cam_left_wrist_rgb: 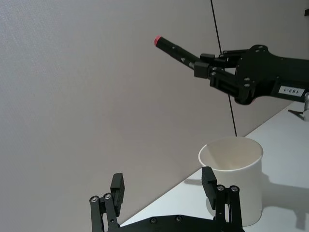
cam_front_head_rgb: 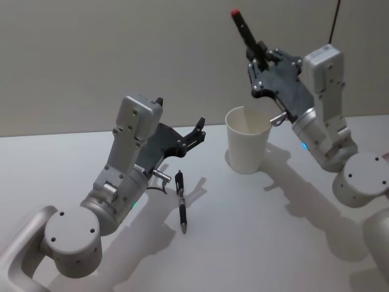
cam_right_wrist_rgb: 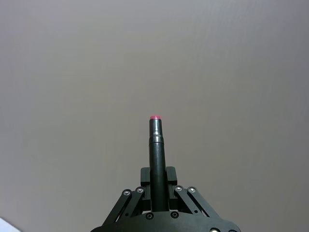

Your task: Place the pen into the pen holder.

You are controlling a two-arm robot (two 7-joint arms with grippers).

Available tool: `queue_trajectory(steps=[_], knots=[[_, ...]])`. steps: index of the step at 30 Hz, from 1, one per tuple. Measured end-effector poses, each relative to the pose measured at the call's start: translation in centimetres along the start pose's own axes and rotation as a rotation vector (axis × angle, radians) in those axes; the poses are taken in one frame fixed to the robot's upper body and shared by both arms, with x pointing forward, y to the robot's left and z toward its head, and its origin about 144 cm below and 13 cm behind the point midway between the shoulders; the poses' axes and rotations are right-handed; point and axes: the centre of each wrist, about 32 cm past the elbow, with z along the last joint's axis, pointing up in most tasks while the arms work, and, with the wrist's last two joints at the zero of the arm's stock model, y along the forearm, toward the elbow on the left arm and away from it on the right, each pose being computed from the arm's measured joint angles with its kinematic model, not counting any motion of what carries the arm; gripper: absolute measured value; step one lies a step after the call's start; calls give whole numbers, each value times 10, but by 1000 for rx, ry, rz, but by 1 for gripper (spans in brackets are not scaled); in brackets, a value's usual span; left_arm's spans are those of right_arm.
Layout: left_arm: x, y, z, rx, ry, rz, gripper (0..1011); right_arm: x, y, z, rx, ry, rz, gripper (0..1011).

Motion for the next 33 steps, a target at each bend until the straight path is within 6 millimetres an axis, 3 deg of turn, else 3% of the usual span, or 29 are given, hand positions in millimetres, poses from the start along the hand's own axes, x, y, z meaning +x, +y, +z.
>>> queue_trajectory(steps=[33], knots=[[0, 0, 0, 0, 0, 0, 1001, -23, -2, -40, -55, -37, 104, 172]])
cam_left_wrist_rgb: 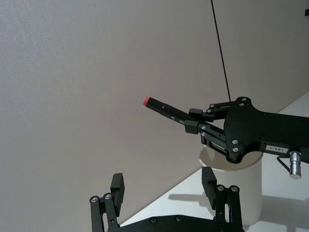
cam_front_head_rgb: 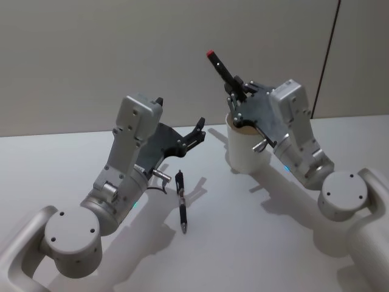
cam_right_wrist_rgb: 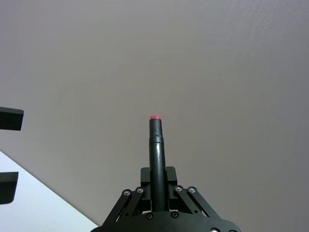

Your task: Place the pen into the pen holder.

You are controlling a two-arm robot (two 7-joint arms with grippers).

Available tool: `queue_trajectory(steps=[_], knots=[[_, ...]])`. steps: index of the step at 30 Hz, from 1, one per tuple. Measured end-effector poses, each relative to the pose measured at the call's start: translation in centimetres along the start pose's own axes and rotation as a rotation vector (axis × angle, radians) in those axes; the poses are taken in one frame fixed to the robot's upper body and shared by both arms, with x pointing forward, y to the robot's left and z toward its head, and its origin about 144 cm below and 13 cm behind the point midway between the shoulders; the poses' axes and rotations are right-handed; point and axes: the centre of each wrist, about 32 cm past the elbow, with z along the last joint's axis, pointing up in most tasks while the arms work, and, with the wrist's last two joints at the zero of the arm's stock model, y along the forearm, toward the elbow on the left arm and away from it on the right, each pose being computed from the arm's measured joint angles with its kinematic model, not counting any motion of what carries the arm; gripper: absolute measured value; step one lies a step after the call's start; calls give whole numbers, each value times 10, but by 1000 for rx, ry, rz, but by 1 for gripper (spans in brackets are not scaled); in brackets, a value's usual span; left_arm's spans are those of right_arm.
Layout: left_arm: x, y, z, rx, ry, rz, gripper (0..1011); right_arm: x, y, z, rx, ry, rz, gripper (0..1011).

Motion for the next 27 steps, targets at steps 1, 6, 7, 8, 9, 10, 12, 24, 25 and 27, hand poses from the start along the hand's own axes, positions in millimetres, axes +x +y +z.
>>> queue_trajectory(steps=[1, 6, 7, 8, 9, 10, 12, 24, 25, 27], knots=[[0, 0, 0, 0, 0, 0, 1001, -1, 0, -1, -1, -2, 3, 172], [0, 0, 0, 0, 0, 0, 1001, -3, -1, -4, -3, -5, 9, 172], [0, 0, 0, 0, 0, 0, 1001, -3, -1, -4, -3, -5, 10, 177], [0, 0, 0, 0, 0, 0, 1001, -4, -2, -5, -4, -6, 11, 195], [0, 0, 0, 0, 0, 0, 1001, -4, -2, -5, -4, -7, 12, 215], [0, 0, 0, 0, 0, 0, 1001, -4, -2, -5, -4, -7, 13, 231], [0, 0, 0, 0, 0, 0, 1001, -5, -2, -6, -4, -8, 14, 305], [0, 0, 0, 0, 0, 0, 1001, -6, -3, -8, -7, -10, 17, 661], [0, 0, 0, 0, 0, 0, 1001, -7, -3, -8, -7, -10, 18, 703], [0, 0, 0, 0, 0, 0, 1001, -7, -3, -8, -7, -10, 18, 765]])
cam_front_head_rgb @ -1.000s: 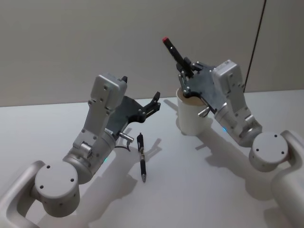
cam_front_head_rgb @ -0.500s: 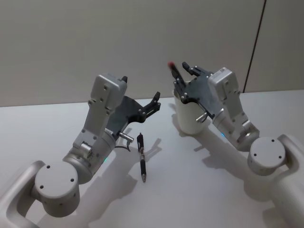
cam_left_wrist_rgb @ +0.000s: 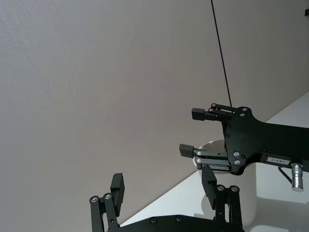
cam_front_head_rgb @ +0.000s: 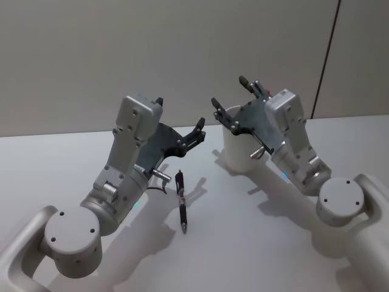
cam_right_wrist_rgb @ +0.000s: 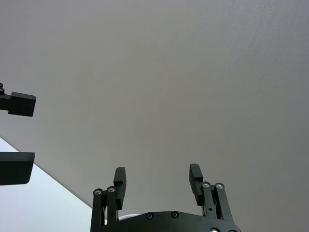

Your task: Place the pen into the pen holder.

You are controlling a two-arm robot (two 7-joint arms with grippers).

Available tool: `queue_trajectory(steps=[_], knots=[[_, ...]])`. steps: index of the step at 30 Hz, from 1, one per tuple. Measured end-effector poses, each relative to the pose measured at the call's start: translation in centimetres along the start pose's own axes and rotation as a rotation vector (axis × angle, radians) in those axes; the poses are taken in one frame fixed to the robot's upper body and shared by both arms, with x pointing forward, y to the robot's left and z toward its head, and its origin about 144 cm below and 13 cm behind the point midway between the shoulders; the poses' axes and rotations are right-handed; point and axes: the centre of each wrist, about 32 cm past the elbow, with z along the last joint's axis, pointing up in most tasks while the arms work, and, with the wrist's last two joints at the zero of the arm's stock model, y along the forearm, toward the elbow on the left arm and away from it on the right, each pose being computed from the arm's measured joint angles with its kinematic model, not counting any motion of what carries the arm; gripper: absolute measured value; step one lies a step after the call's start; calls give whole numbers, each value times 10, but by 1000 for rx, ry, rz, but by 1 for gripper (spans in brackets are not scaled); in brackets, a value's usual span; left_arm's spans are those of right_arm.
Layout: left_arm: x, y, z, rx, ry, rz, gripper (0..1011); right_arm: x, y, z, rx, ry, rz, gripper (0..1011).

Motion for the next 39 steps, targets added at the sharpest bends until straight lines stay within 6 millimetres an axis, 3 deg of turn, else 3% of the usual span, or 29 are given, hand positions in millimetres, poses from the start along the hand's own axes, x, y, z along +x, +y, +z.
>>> queue_trajectory(steps=[9, 22, 39], knots=[[0, 0, 0, 0, 0, 0, 1001, 2, -1, 5, 14, 14, 2, 1000], [0, 0, 0, 0, 0, 0, 1001, 16, -14, 32, 81, 46, -13, 1001], [0, 0, 0, 0, 0, 0, 1001, 24, -50, 50, 60, 72, -93, 1001]])
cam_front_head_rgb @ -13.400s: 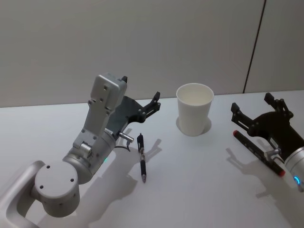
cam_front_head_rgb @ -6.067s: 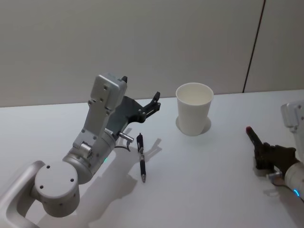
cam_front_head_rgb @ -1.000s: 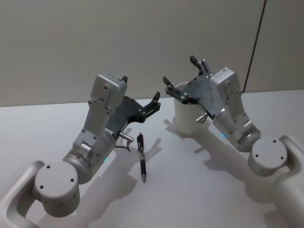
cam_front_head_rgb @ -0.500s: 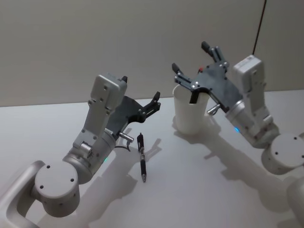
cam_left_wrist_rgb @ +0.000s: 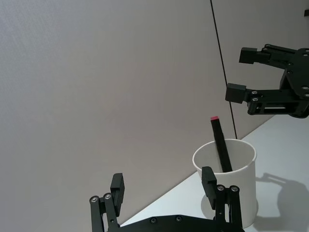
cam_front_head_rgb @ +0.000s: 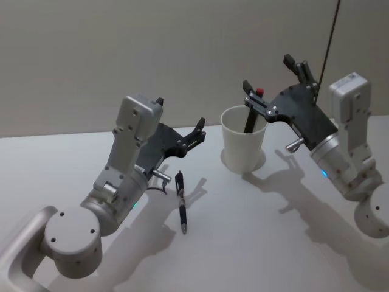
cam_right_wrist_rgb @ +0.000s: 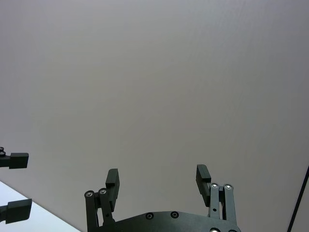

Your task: Place the pen into the pen holder.

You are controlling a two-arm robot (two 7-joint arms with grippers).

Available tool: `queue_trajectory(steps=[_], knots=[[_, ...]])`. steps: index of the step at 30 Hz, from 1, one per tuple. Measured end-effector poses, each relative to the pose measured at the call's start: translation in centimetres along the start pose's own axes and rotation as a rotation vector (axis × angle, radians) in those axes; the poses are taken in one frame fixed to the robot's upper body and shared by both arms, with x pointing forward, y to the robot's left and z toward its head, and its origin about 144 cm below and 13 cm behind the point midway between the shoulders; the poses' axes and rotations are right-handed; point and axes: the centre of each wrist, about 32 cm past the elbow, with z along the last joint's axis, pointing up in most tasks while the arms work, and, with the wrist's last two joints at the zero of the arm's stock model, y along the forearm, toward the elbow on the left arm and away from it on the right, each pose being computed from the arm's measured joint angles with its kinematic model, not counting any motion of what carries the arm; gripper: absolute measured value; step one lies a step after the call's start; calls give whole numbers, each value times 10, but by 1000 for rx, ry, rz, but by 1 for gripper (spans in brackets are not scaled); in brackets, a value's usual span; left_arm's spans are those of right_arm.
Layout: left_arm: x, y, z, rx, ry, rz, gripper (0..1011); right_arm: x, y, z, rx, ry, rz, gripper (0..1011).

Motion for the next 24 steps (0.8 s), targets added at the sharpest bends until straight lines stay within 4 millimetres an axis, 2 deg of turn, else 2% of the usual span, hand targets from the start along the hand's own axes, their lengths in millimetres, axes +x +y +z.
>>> queue_trajectory(steps=[8, 24], knots=[[0, 0, 0, 0, 0, 0, 1001, 0, -6, 1, -17, 15, -14, 1001], [0, 0, 0, 0, 0, 0, 1001, 1, -50, 12, -147, 122, -106, 1001]])
